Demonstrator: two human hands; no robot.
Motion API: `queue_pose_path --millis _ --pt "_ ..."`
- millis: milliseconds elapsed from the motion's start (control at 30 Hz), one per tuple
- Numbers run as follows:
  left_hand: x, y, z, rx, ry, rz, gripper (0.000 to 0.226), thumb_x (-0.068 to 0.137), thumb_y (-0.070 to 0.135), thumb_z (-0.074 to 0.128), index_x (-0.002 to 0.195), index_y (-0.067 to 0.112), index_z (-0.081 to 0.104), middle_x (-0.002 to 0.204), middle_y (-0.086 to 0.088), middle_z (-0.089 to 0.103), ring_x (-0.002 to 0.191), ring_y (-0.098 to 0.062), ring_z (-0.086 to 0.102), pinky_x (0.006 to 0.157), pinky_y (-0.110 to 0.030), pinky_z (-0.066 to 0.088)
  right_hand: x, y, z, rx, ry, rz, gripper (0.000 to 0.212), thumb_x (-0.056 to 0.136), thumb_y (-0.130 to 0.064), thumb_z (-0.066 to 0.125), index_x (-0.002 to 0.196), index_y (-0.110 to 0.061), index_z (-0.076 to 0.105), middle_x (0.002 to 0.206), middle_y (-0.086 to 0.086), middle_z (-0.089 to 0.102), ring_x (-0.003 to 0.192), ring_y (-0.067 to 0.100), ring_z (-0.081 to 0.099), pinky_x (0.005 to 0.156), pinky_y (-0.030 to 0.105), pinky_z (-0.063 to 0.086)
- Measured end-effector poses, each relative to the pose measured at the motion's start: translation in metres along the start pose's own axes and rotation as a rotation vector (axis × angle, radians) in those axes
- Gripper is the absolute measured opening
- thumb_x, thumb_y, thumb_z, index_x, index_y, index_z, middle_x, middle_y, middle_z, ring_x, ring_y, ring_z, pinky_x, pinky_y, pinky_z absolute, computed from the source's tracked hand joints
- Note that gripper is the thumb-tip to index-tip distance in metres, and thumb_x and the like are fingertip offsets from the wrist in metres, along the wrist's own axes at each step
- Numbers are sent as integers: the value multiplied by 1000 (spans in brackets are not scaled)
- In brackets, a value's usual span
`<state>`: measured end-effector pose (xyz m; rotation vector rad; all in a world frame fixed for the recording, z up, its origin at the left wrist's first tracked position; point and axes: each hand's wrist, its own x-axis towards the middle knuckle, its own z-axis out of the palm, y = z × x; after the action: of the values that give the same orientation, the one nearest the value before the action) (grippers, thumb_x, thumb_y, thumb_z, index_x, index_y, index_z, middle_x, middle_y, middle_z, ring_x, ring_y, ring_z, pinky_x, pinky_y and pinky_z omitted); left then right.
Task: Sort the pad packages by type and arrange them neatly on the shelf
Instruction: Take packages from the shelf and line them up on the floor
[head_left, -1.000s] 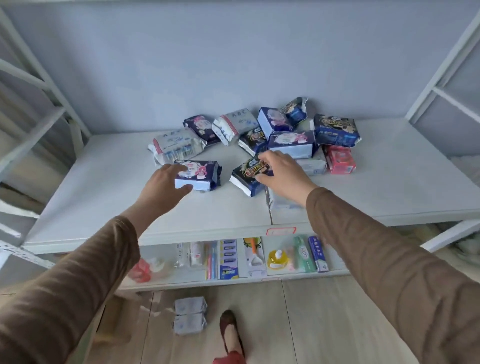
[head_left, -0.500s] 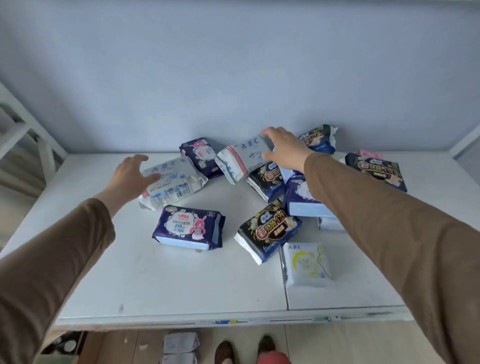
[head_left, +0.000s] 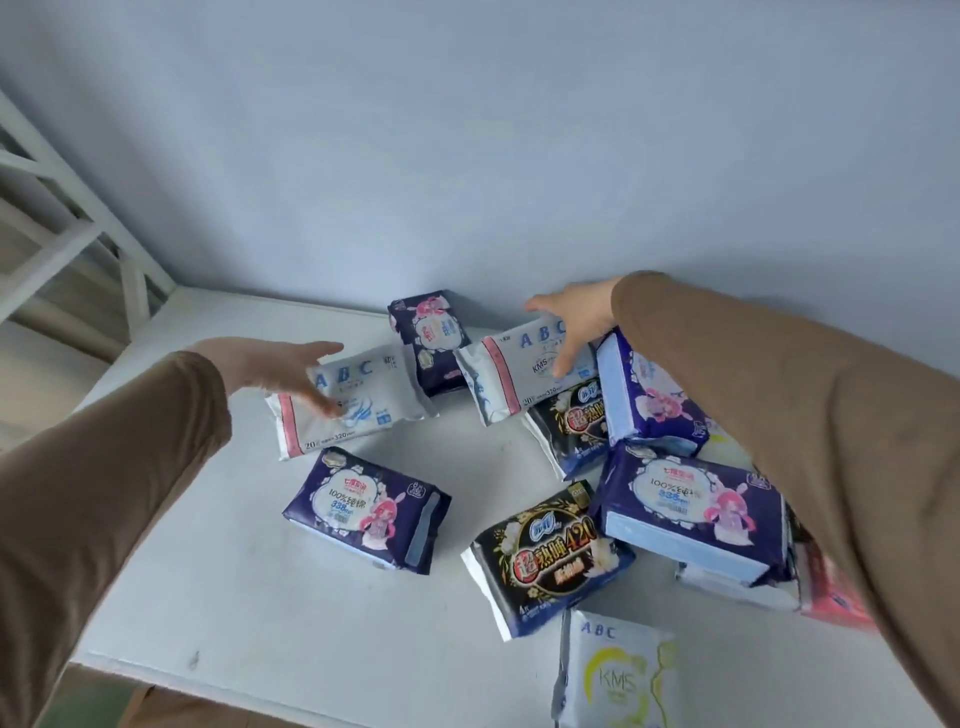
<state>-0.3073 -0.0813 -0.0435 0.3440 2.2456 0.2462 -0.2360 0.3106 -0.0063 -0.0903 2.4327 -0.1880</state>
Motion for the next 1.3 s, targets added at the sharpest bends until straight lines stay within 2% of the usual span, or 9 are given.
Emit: queue_pose_path --millis 100,167,300,400,533,700,867,1133,1300 --pt "-5 11 7 49 -83 16 91 47 64 89 124 38 48 119 13 66 120 -25 55 108 -49 33 11 -2 -1 -117 -65 -4 129 54 -56 92 156 -39 14 138 3 52 117 28 55 98 46 51" --pt "-11 11 11 32 -29 29 78 48 65 87 111 35 53 105 12 69 103 -17 61 100 -40 43 11 -6 0 -278 -41 -22 125 55 -63 87 156 -29 21 148 5 42 129 28 45 104 46 45" --pt "-23 3 22 -43 137 69 65 56 52 89 103 27 52 98 3 70 89 -18 66 71 -23 52 -3 -12 -1 -420 84 -38 103 59 -66 83 141 -23 40 136 2 44 125 23 37 102 46 41" --pt "-35 -7 25 -77 352 122 67 55 45 92 104 27 52 97 4 67 86 -17 65 69 -29 56 -24 -20 -1 -514 278 -85 97 59 -70 80 137 -26 43 131 1 46 121 25 35 97 44 41" --pt "-66 -22 24 86 674 168 81 50 65 84 115 29 50 103 5 53 98 -20 47 81 -43 49 -66 -41 6 -538 592 -113 96 55 -75 76 133 -27 49 135 -2 46 125 26 33 100 43 33" --pt "-128 -52 29 127 856 207 92 50 78 76 122 31 45 106 3 53 101 -24 49 81 -43 48 -134 -97 38 -328 648 -43 99 57 -72 78 134 -21 42 135 3 48 124 27 39 94 45 42" --pt "-198 -97 61 74 875 281 97 51 73 81 128 35 37 110 -4 54 98 -27 52 83 -43 48 -208 -170 113 -85 673 46 97 58 -70 81 129 -18 40 124 3 53 101 20 47 75 36 39" --pt "-282 -167 144 142 733 322 96 63 60 83 141 26 38 126 -9 53 108 -30 50 96 -46 45 -283 -237 236 143 537 93 104 64 -56 86 145 -18 33 150 5 37 135 24 39 107 39 37" --pt "-310 -215 223 135 645 317 91 67 53 83 141 27 37 121 -7 53 101 -24 45 85 -40 41 -300 -267 318 192 474 102 103 69 -53 83 149 -24 25 157 1 28 140 22 32 107 40 35"
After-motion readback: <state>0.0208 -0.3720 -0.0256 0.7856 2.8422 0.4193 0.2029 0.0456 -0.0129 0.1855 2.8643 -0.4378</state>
